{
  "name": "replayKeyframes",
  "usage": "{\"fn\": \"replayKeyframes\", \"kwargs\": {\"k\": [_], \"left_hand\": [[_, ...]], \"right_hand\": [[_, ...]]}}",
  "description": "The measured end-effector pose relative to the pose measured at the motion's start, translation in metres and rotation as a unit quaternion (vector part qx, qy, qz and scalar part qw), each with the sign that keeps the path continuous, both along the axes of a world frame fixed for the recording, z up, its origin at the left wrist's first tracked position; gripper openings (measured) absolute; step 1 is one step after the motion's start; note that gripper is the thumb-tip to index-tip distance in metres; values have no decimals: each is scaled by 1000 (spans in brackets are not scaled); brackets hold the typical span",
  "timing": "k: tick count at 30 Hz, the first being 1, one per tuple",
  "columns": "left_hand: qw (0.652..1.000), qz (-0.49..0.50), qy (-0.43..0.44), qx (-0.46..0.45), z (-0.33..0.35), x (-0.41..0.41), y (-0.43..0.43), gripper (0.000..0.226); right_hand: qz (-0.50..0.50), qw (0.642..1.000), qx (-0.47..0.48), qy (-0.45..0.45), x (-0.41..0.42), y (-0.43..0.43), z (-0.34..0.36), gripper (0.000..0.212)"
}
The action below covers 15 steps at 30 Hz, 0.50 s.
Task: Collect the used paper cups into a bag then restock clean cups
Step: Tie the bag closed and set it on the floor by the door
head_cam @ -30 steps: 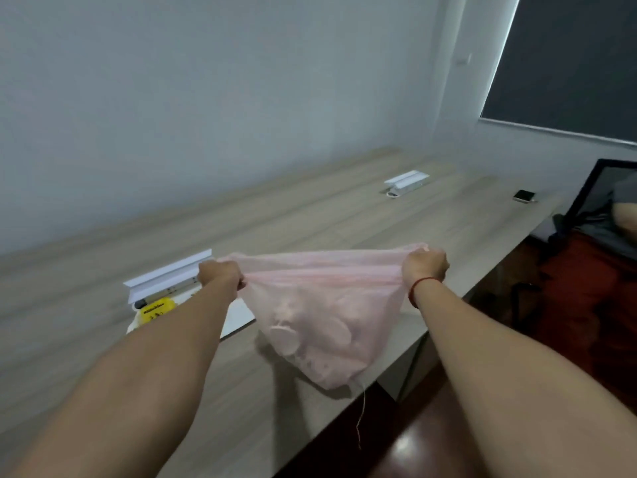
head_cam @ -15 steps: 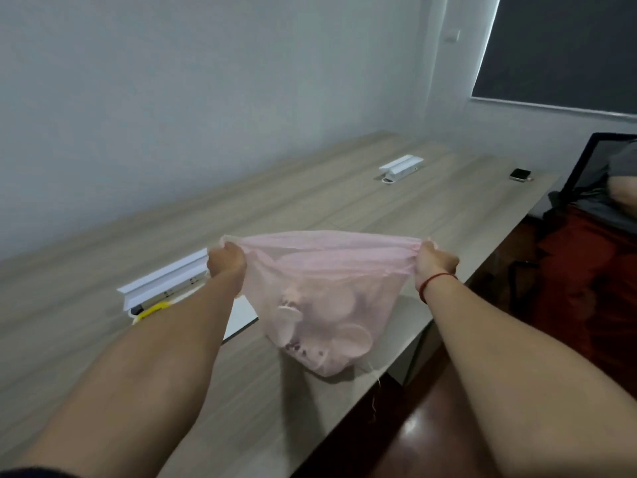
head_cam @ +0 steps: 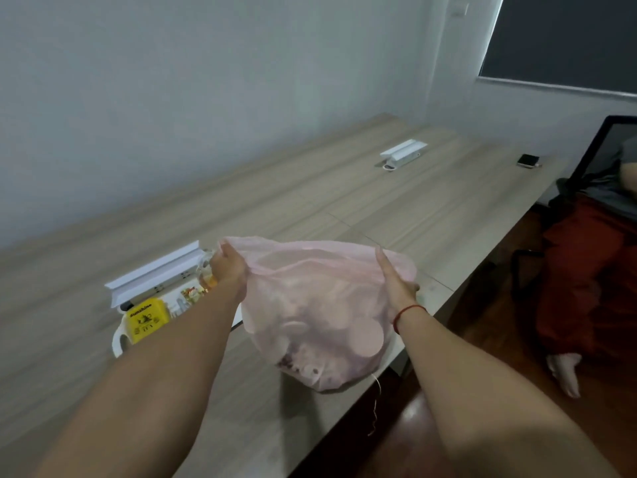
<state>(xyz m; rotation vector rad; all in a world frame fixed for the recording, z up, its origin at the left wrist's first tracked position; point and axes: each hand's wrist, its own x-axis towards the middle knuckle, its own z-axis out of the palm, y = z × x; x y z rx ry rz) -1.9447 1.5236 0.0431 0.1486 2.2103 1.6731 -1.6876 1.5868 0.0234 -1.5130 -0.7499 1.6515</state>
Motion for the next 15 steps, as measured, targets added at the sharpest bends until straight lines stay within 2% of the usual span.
{"fn": "replayKeyframes", "kwargs": {"k": [2,4,5,7,11,13,15], "left_hand": [[1000,0,-23,13,-18,-16,5,69],[999,10,-36,21,-61,-52,17,85],[999,20,-40,21,-87,-71,25,93],[996,35,-72,27,-92,-75,22,95],[993,53,-88,62,-37,-26,1,65],[990,67,-88,88,-36,-16,-5,70],[995,25,-50,86,-38,0,-13,84]], "right_hand": [[20,1000,5,-14,-3,9,2,93],[24,995,31,-88,-8,16,-1,48],[25,992,41,-118,-11,17,-1,37],[3,992,53,-111,-17,19,-2,37],[-107,994,17,3,-27,26,0,44],[-153,987,16,38,-33,28,2,49],[-174,983,8,60,-37,28,0,58]]}}
